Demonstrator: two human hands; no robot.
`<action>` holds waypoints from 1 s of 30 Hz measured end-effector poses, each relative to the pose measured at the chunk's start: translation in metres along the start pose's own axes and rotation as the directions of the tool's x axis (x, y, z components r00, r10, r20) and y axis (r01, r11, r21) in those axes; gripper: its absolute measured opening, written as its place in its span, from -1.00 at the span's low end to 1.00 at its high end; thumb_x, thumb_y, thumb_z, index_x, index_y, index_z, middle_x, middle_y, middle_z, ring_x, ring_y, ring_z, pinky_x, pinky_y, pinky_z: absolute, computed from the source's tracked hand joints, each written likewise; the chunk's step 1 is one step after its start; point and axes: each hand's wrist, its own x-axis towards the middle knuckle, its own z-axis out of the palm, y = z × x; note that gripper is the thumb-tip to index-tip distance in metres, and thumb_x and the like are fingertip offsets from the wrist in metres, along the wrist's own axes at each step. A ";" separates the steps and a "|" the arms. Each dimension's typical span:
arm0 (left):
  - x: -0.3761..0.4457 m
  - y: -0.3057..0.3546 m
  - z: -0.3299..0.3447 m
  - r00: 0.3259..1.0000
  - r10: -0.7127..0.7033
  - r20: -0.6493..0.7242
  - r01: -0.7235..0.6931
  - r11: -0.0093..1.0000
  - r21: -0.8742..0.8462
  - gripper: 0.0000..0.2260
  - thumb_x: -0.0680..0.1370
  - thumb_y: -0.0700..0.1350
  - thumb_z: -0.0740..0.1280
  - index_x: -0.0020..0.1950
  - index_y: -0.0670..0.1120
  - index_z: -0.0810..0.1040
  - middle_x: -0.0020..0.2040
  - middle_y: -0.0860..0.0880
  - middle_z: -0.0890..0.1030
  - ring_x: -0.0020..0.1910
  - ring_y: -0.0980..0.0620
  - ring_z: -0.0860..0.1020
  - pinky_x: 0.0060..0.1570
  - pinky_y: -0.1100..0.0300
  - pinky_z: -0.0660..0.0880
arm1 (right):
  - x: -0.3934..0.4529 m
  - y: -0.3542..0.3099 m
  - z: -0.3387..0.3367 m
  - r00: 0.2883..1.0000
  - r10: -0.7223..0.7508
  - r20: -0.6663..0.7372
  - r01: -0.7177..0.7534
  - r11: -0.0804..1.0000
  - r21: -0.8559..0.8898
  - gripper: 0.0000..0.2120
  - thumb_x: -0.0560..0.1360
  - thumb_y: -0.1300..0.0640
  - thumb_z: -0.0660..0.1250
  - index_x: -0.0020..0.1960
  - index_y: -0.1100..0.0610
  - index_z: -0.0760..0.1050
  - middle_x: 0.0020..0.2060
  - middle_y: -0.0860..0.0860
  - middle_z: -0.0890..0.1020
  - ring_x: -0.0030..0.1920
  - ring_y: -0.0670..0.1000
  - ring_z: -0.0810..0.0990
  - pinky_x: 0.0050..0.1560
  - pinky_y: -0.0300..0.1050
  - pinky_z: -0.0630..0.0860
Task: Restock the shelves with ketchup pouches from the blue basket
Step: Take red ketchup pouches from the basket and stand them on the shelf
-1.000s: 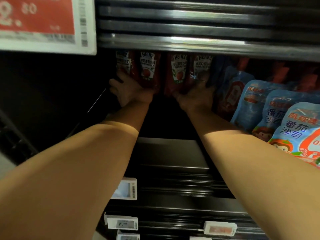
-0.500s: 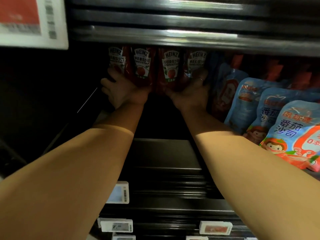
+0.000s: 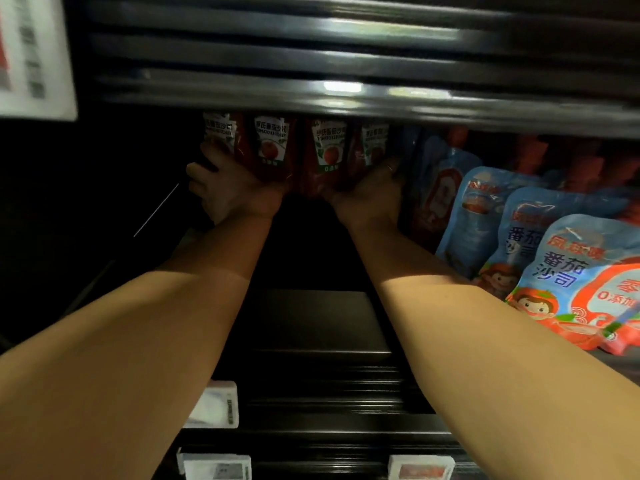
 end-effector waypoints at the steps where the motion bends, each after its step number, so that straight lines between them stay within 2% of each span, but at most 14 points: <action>1: 0.001 0.000 0.001 1.000 -0.004 -0.003 0.004 1.000 0.002 0.22 0.08 0.31 0.61 0.57 -0.02 0.05 0.45 -0.19 0.22 0.41 -0.26 0.28 0.36 -0.17 0.39 | 0.000 0.000 0.000 1.000 -0.002 0.006 0.002 1.000 -0.005 0.27 0.29 -0.21 0.60 0.62 0.19 -0.18 0.57 0.24 0.12 0.56 0.23 0.17 0.53 0.09 0.21; 8: 0.004 -0.001 0.005 1.000 0.003 -0.013 -0.002 0.999 0.045 0.27 0.09 0.36 0.59 0.60 -0.02 0.01 0.50 -0.20 0.19 0.43 -0.26 0.27 0.38 -0.16 0.36 | 0.002 -0.002 -0.001 1.000 -0.006 0.027 0.007 0.999 -0.034 0.30 0.28 -0.31 0.56 0.62 0.20 -0.21 0.57 0.25 0.10 0.56 0.23 0.15 0.54 0.11 0.19; 11: -0.004 0.003 -0.001 1.000 0.024 0.012 -0.025 0.998 0.065 0.21 0.16 0.36 0.57 0.62 -0.03 0.02 0.52 -0.19 0.18 0.45 -0.25 0.26 0.39 -0.11 0.32 | -0.001 -0.003 -0.006 1.000 -0.019 0.023 0.020 0.999 -0.028 0.25 0.29 -0.25 0.58 0.62 0.21 -0.15 0.54 0.24 0.20 0.53 0.22 0.24 0.51 0.05 0.27; 14: -0.019 -0.001 -0.020 0.998 0.058 0.019 -0.058 0.998 -0.021 0.06 0.25 0.28 0.58 0.57 -0.09 0.13 0.46 -0.22 0.25 0.42 -0.25 0.31 0.40 -0.09 0.32 | -0.015 -0.006 -0.014 0.998 -0.040 0.040 0.042 0.998 -0.046 0.21 0.34 -0.23 0.56 0.62 0.25 -0.13 0.54 0.25 0.22 0.53 0.21 0.25 0.51 -0.01 0.26; 16: -0.029 -0.008 -0.035 0.988 0.153 0.016 -0.152 0.987 -0.044 -0.17 0.39 0.18 0.54 0.48 -0.19 0.27 0.38 -0.28 0.35 0.35 -0.30 0.37 0.38 -0.09 0.36 | -0.028 -0.007 -0.020 0.999 -0.038 0.034 0.041 0.996 -0.083 0.16 0.39 -0.23 0.52 0.61 0.29 -0.11 0.54 0.25 0.22 0.54 0.21 0.24 0.53 0.00 0.22; 18: -0.036 -0.019 -0.048 0.970 0.244 0.024 -0.240 0.966 -0.099 -0.44 0.46 -0.01 0.50 0.33 -0.24 0.41 0.28 -0.32 0.48 0.27 -0.32 0.45 0.31 -0.01 0.42 | -0.041 -0.006 -0.028 0.998 -0.058 0.003 0.058 0.993 -0.099 -0.01 0.45 -0.16 0.48 0.59 0.30 0.03 0.49 0.24 0.33 0.49 0.21 0.33 0.49 -0.01 0.27; 20: -0.042 -0.027 -0.061 0.974 0.214 0.079 -0.195 0.960 -0.200 -0.62 0.47 -0.11 0.47 0.22 -0.21 0.49 0.20 -0.24 0.58 0.23 -0.23 0.52 0.17 0.19 0.44 | -0.056 -0.004 -0.038 0.993 -0.115 -0.019 0.112 0.988 -0.102 -0.30 0.51 -0.03 0.44 0.50 0.28 0.29 0.39 0.24 0.49 0.40 0.22 0.45 0.40 -0.05 0.37; 21: -0.044 -0.030 -0.068 0.976 0.186 0.115 -0.157 0.961 -0.226 -0.69 0.47 -0.11 0.46 0.15 -0.17 0.53 0.16 -0.18 0.60 0.21 -0.18 0.55 0.06 0.27 0.41 | -0.063 -0.003 -0.042 0.989 -0.144 -0.020 0.141 0.983 -0.116 -0.46 0.52 0.02 0.41 0.41 0.26 0.42 0.31 0.23 0.56 0.34 0.23 0.51 0.33 -0.09 0.42; 23: -0.050 -0.032 -0.078 0.969 0.152 0.194 -0.104 0.966 -0.235 -0.83 0.46 -0.06 0.47 -0.01 -0.05 0.57 0.06 -0.07 0.64 0.15 -0.12 0.59 -0.05 0.30 0.35 | -0.076 -0.002 -0.051 0.986 -0.166 0.004 0.164 0.970 -0.177 -0.70 0.53 0.06 0.37 0.18 0.20 0.60 0.15 0.19 0.66 0.21 0.24 0.59 0.08 -0.18 0.43; 24: -0.053 -0.032 -0.082 0.962 0.152 0.228 -0.103 0.972 -0.211 -0.85 0.45 -0.02 0.48 -0.07 -0.01 0.56 0.02 -0.04 0.65 0.13 -0.12 0.60 -0.06 0.29 0.35 | -0.082 -0.002 -0.054 0.986 -0.166 0.032 0.169 0.962 -0.216 -0.76 0.53 0.05 0.35 0.09 0.18 0.64 0.10 0.18 0.68 0.17 0.24 0.60 -0.02 -0.21 0.38; 26: -0.058 -0.033 -0.090 0.948 0.168 0.270 -0.137 0.982 -0.129 -0.86 0.45 0.02 0.48 -0.11 0.02 0.57 0.03 -0.04 0.67 0.13 -0.12 0.60 -0.06 0.28 0.33 | -0.092 -0.003 -0.061 0.987 -0.133 0.090 0.154 0.944 -0.292 -0.77 0.54 0.01 0.31 -0.01 0.13 0.66 0.07 0.16 0.69 0.14 0.24 0.61 -0.08 -0.21 0.30; 28: -0.061 -0.038 -0.098 0.936 0.188 0.298 -0.171 0.982 -0.080 -0.89 0.47 -0.01 0.47 -0.07 0.02 0.61 0.07 -0.05 0.69 0.13 -0.11 0.61 -0.07 0.30 0.32 | -0.101 0.001 -0.072 0.992 -0.067 0.111 0.097 0.950 -0.298 -0.82 0.54 0.00 0.30 -0.05 0.07 0.62 0.09 0.14 0.68 0.17 0.22 0.60 -0.05 -0.20 0.32; 30: -0.065 -0.044 -0.106 0.924 0.197 0.327 -0.187 0.980 -0.063 -0.90 0.48 -0.05 0.47 -0.05 0.02 0.60 0.08 -0.06 0.68 0.12 -0.11 0.60 -0.04 0.28 0.36 | -0.110 0.007 -0.086 0.995 -0.013 0.096 0.036 0.971 -0.237 -0.81 0.52 0.02 0.35 0.05 0.08 0.62 0.15 0.10 0.66 0.22 0.18 0.58 0.09 -0.17 0.41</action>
